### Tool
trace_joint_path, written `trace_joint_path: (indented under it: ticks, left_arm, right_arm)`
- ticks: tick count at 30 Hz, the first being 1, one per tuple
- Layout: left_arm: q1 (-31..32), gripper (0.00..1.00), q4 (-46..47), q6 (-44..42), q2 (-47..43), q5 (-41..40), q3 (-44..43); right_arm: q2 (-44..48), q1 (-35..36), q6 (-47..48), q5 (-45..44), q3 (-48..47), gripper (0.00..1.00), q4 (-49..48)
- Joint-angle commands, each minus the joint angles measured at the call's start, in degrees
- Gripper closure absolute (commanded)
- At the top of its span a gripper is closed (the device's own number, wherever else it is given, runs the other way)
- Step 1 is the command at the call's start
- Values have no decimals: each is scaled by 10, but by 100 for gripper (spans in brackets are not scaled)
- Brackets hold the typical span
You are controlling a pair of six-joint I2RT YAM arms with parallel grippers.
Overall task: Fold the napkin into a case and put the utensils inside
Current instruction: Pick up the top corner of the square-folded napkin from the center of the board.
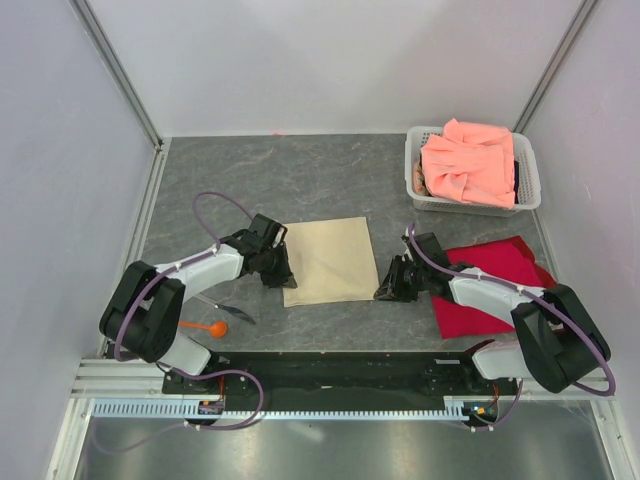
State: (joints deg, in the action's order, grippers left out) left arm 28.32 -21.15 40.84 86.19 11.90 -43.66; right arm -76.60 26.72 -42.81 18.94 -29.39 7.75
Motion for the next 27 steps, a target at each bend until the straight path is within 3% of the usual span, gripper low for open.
trace_joint_path:
  ticks: [1, 18, 24, 27]
  left_arm:
    - [1, 94, -13, -16, -23, -23, 0]
    - [1, 94, -14, -12, -38, -17, 14]
    - [0, 94, -16, -11, -43, -21, 18]
    - [0, 94, -20, -11, -45, -21, 22]
  right_arm:
    - [9, 1, -4, 6, -1, 73, -10]
    - [29, 1, 11, -2, -10, 69, 21]
    - [29, 0, 13, -2, -11, 86, 21]
    - [26, 1, 17, 4, -15, 100, 21]
